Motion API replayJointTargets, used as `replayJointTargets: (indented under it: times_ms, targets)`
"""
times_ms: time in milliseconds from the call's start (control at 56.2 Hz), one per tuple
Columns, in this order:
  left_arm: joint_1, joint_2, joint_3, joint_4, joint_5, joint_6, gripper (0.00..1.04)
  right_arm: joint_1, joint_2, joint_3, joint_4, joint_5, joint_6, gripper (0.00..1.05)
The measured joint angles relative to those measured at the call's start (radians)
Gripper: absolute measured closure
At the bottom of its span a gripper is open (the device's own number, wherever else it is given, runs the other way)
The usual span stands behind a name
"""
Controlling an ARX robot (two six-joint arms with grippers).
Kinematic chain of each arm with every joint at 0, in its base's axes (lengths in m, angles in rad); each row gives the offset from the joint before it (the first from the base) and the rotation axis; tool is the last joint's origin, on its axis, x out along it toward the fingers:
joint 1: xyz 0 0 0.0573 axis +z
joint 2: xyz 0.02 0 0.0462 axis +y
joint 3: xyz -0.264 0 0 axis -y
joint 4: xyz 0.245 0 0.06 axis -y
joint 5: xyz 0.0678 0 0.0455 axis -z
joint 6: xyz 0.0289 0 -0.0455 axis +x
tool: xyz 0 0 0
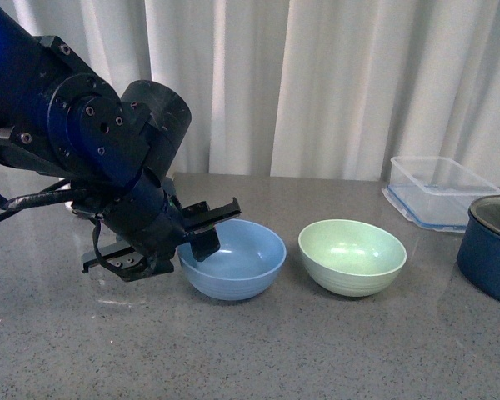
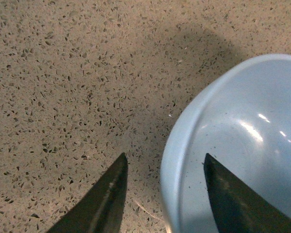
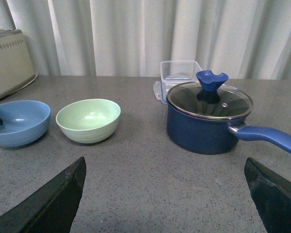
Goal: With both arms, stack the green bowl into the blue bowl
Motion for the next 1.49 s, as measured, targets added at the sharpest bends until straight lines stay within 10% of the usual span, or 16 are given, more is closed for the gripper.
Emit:
replayJointTargets:
  times_ms: [338, 480, 925, 1495]
  targets:
    - [0.008, -0.333, -0.163, 0.225, 0.019, 0.126, 0.05, 0.0, 0.0, 0.0, 0.0, 0.0, 0.0, 0.1]
    - [0.023, -0.645, -0.43, 0.659, -0.149, 0.394, 0.24, 0.0, 0.0, 0.0, 0.0, 0.0, 0.0, 0.1]
    - [0.145, -0.936, -1.025, 0.91, -0.045, 0.531, 1.01, 0.0, 0.0, 0.0, 0.0, 0.0, 0.0, 0.1]
    - [0.279, -1.247, -1.337, 0.896, 0.078, 0.536, 1.01, 0.0, 0.0, 0.0, 0.0, 0.0, 0.0, 0.1]
